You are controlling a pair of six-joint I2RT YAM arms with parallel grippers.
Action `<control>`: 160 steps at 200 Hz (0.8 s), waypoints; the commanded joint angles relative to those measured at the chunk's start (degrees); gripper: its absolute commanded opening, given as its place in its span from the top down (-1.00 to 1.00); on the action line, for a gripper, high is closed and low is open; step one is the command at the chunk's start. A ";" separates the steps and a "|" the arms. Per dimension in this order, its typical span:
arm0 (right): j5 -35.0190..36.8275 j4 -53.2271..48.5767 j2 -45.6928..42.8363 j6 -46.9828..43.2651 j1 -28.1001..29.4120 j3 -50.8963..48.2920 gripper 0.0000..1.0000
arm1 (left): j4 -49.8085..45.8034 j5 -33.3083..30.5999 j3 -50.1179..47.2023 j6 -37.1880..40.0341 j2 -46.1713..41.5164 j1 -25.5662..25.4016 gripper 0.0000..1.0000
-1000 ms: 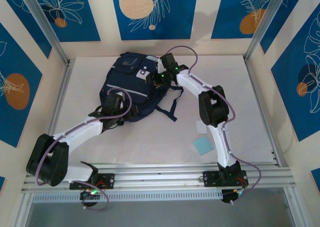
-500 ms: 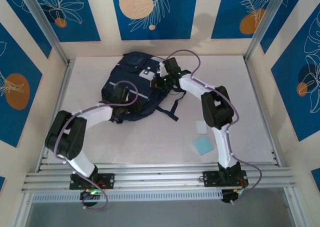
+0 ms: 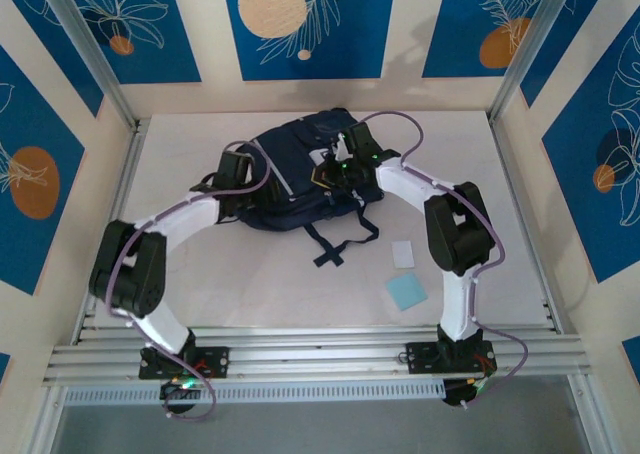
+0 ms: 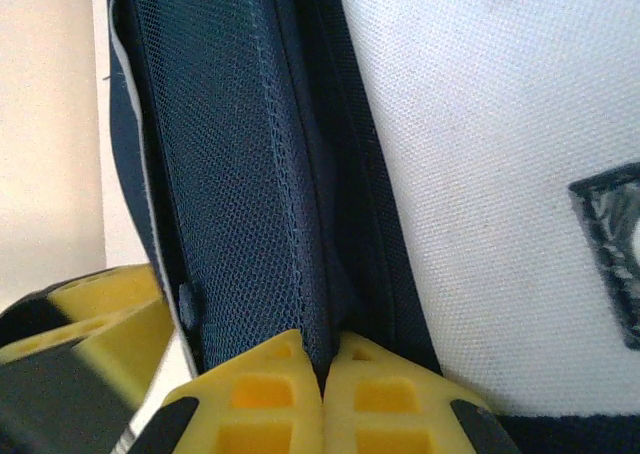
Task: Pack the student bag
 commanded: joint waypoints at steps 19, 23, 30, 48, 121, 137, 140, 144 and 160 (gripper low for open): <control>-8.71 6.23 2.66 8.73 3.05 1.75 1.00 | 1.51 -0.24 -4.28 -7.91 -9.13 -6.56 -0.40; -8.82 6.94 2.75 9.18 3.12 1.46 1.00 | 1.47 -0.79 -4.57 -8.48 -9.33 -7.14 -0.40; -8.67 7.96 2.83 9.93 3.31 1.15 1.00 | 1.98 -1.43 -4.99 -9.50 -9.38 -7.94 -0.40; -8.01 9.84 2.60 11.01 3.88 0.25 1.00 | 3.54 -2.61 -5.50 -12.22 -8.31 -9.14 -0.39; -12.19 20.55 1.61 18.70 4.02 -4.91 1.00 | 0.11 -21.08 -2.99 -15.32 -0.85 -13.83 -0.38; -13.15 22.72 1.19 20.16 4.17 -6.59 1.00 | 1.05 -25.78 -3.04 -15.32 -0.37 -13.83 -0.39; -13.29 22.86 1.15 20.28 4.17 -6.81 1.00 | 1.53 -26.38 -3.04 -15.06 -0.36 -13.83 -0.39; -13.43 23.09 1.00 20.43 4.26 -7.10 1.00 | 2.37 -27.11 -3.04 -14.73 -0.32 -13.83 -0.39; -14.16 24.38 0.50 21.28 4.44 -8.36 1.00 | 3.91 -30.20 -1.90 -13.65 0.12 -13.79 -0.40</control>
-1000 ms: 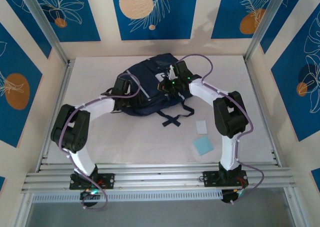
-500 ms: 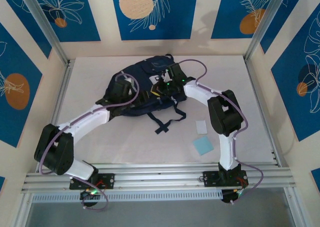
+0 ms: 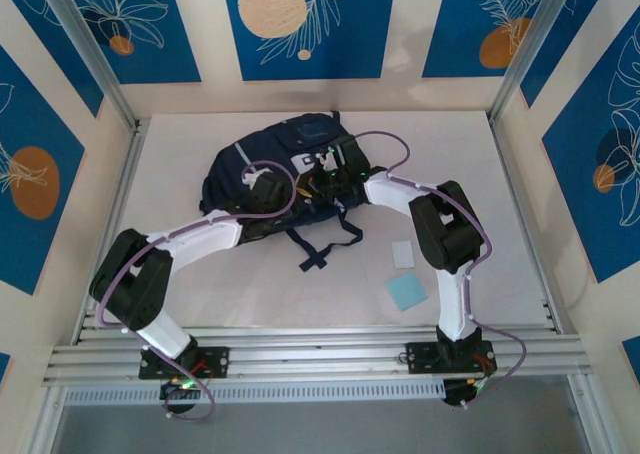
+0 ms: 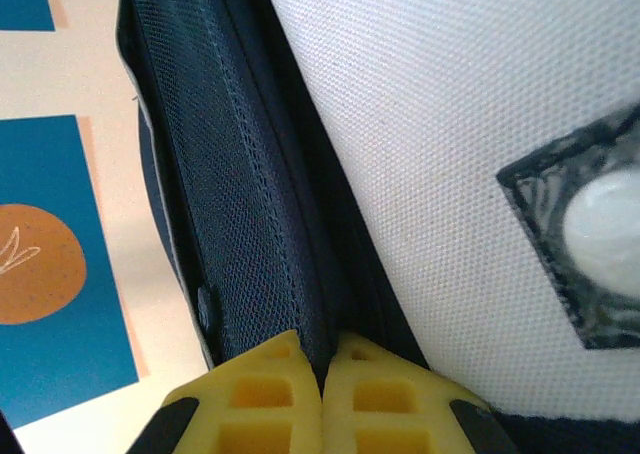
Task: Pack the student bag
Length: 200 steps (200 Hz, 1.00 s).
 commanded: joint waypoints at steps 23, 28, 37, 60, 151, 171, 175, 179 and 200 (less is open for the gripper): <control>-9.77 9.94 -2.69 6.19 1.27 -3.75 1.00 | 1.22 -14.28 5.25 2.92 4.04 0.72 -0.39; -10.37 11.23 -2.83 6.99 1.27 -4.12 1.00 | 0.64 -14.80 6.13 3.32 4.77 0.75 -0.37; -11.36 12.44 -3.08 7.92 1.27 -4.51 1.00 | 0.06 -15.64 7.16 4.41 6.01 0.75 -0.33; -12.54 12.80 -3.65 8.42 0.55 -4.45 1.00 | -0.43 -15.70 7.67 7.56 7.61 0.86 0.00; -13.95 8.20 -5.09 3.32 -2.17 -3.00 1.00 | -5.18 -9.16 4.67 17.94 1.94 7.09 0.11; -13.96 7.58 -5.02 2.34 -1.99 -2.28 1.00 | -2.66 -1.43 4.56 18.78 2.30 8.96 -0.02; -14.03 7.46 -4.96 2.16 -1.86 -2.05 1.00 | -2.48 -0.61 4.88 18.78 2.55 9.01 -0.03; -14.13 7.30 -4.87 2.03 -1.73 -1.80 1.00 | -2.45 -0.11 5.32 18.80 2.95 9.01 -0.05; -14.44 6.66 -4.44 1.49 -1.04 -0.95 1.00 | -1.91 1.54 7.45 17.08 5.48 9.01 -0.03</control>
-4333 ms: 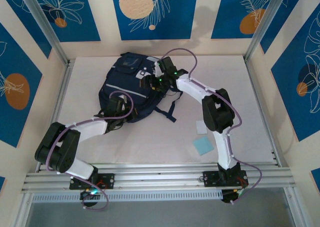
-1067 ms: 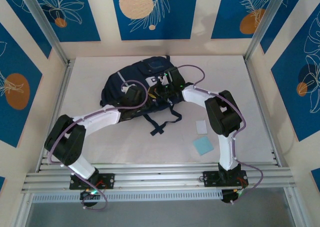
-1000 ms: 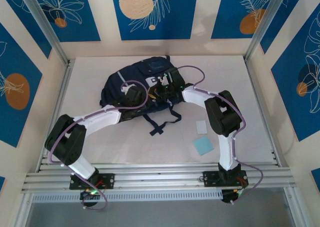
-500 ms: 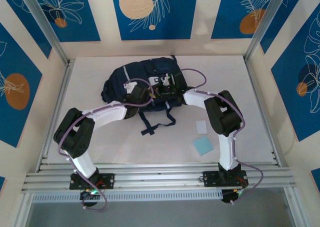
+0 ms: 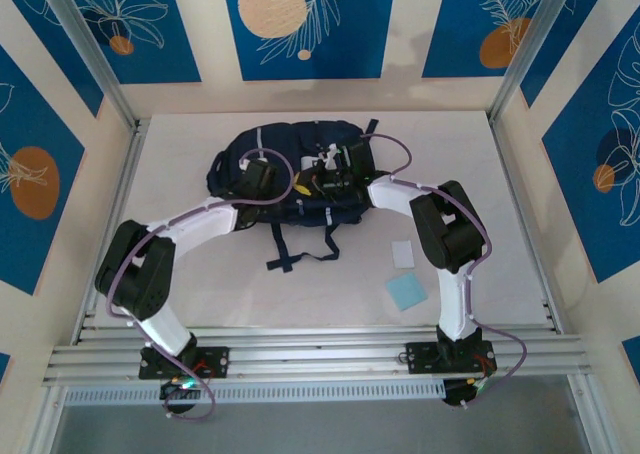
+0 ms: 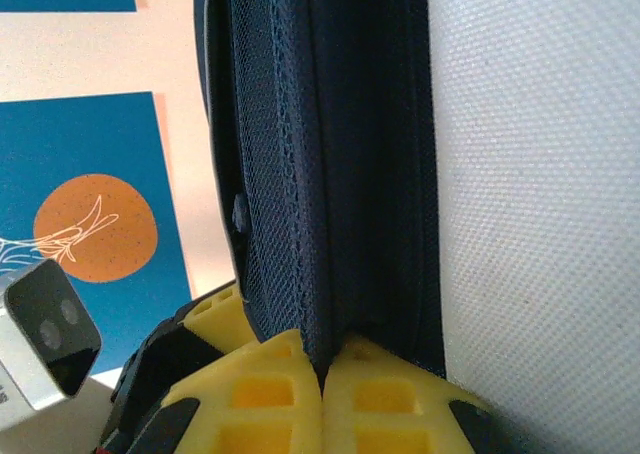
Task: Pack the student bag
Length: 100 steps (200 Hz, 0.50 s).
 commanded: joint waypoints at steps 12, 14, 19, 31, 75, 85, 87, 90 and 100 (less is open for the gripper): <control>-7.61 -2.23 -4.05 -2.68 0.99 2.06 1.00 | 2.89 0.02 3.46 -1.49 3.75 2.58 0.10; -7.69 -2.34 -4.03 -2.73 1.02 2.08 1.00 | 2.93 -0.06 3.67 -1.58 4.04 2.58 0.13; -7.85 -2.42 -3.94 -2.83 1.16 2.01 1.00 | 2.99 -0.16 4.06 -1.86 4.70 2.58 0.22; -7.94 -2.34 -3.90 -2.91 1.24 1.83 1.00 | 2.73 -0.27 5.07 -2.50 6.18 2.65 0.46; -8.27 -2.87 -3.91 -4.11 0.38 1.45 1.00 | 1.70 -3.03 4.31 -1.86 5.07 3.00 0.96; -8.38 -3.29 -3.89 -4.78 0.12 1.51 1.00 | 1.50 -3.30 3.60 -1.16 4.24 3.47 0.95; -8.44 -3.42 -3.94 -4.95 0.04 1.57 1.00 | 1.40 -3.33 3.45 -0.92 4.07 3.53 0.94; -8.48 -3.77 -3.92 -5.38 -0.07 1.63 1.00 | 1.24 -3.29 3.31 -0.67 3.88 3.81 0.94; -8.55 -4.58 -4.02 -6.25 -0.32 1.73 1.00 | 0.46 -2.96 2.95 0.26 3.41 4.82 0.95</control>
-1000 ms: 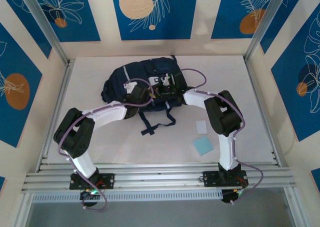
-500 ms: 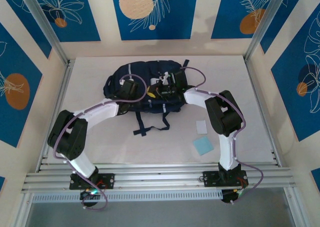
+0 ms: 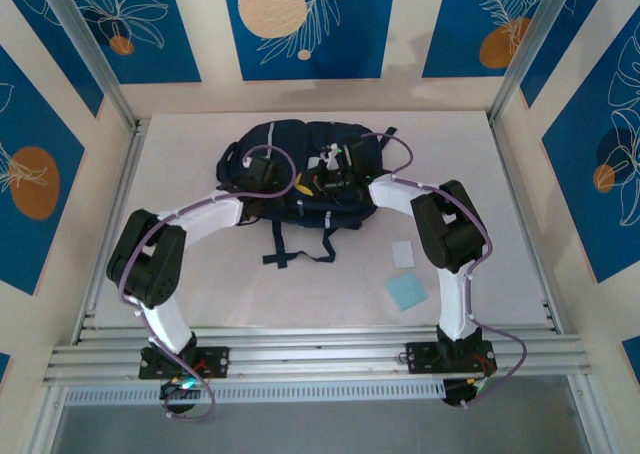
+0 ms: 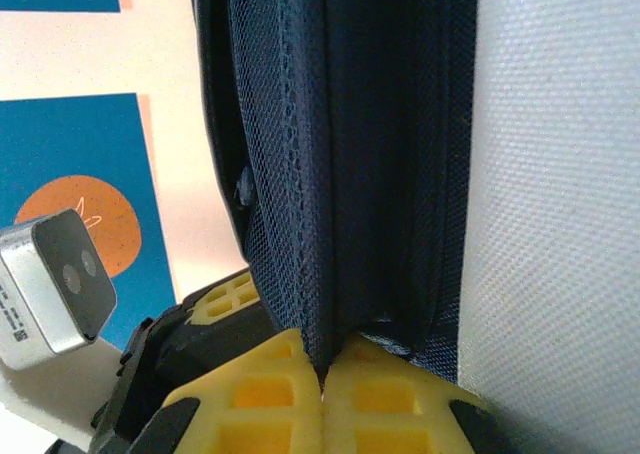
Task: Pack the student bag
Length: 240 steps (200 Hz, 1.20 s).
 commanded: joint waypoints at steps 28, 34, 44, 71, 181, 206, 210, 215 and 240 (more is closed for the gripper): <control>-10.78 -7.80 -3.66 -9.01 -1.34 3.02 1.00 | -2.18 3.50 0.40 9.28 -1.94 6.98 1.00; -11.24 -9.94 -3.40 -10.90 -1.75 3.76 1.00 | -4.13 6.53 1.41 12.15 -1.69 7.35 1.00; -11.65 -13.92 -2.98 -14.79 -2.42 5.19 1.00 | -8.98 9.54 3.95 17.25 -1.04 7.39 1.00; -10.77 -27.52 -1.53 -26.03 -4.56 10.42 1.00 | -20.32 13.48 6.37 26.23 -1.65 7.40 1.00; -1.24 -51.04 8.90 -40.61 -10.28 35.19 0.85 | -30.26 23.58 6.36 29.14 -9.13 -2.80 1.00; 1.65 -42.89 2.03 -34.34 -9.54 26.10 0.28 | -27.46 26.60 9.02 24.14 -7.64 -4.49 1.00; 2.14 -41.03 0.34 -33.12 -9.40 23.62 0.21 | -27.06 26.80 9.52 23.15 -7.46 -4.75 1.00; 2.52 -38.99 -1.70 -31.67 -9.29 20.73 0.14 | -26.65 27.13 10.16 21.96 -7.06 -4.97 1.00; 3.13 -31.91 -10.69 -23.62 -9.09 7.85 -0.06 | -25.59 28.46 13.36 18.11 -5.43 -6.08 1.00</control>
